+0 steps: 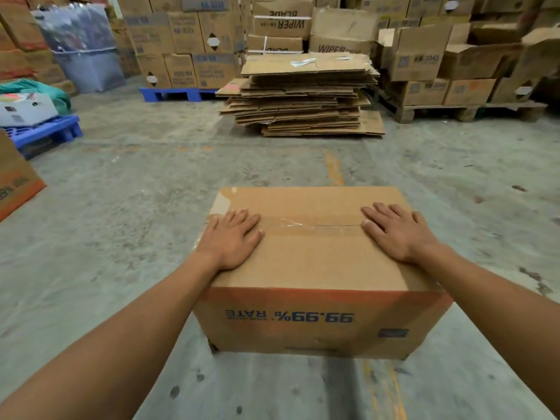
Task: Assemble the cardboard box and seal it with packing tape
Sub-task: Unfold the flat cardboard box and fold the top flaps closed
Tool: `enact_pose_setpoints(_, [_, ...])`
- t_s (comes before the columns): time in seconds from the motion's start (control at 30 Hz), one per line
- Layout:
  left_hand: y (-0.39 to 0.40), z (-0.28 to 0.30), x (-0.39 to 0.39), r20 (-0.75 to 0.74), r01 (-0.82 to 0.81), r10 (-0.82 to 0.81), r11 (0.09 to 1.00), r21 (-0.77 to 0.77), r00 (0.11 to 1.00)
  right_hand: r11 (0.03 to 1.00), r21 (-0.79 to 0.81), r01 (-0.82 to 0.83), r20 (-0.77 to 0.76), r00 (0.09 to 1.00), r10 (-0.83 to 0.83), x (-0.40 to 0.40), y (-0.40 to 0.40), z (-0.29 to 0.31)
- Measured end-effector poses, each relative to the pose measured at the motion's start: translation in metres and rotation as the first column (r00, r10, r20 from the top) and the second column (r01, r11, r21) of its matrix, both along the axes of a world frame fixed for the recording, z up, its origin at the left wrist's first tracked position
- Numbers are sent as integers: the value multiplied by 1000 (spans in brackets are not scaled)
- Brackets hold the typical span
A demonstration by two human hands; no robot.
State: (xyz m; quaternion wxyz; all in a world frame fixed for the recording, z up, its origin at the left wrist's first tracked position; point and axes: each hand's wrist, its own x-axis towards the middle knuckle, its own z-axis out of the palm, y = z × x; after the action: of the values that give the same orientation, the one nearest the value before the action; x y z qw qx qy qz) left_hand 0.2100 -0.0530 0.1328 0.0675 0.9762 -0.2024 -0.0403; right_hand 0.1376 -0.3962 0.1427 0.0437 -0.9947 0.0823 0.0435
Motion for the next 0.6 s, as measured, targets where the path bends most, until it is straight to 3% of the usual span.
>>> enact_pose_setpoints(0.3, [20, -6, 22, 12, 43, -42, 996, -84, 999, 997, 6, 82, 5, 997, -82, -12, 14, -10])
enact_pose_setpoints(0.6, [49, -7, 6, -32, -8, -3, 943, -332, 999, 993, 38, 113, 62, 991, -115, -23, 4, -6])
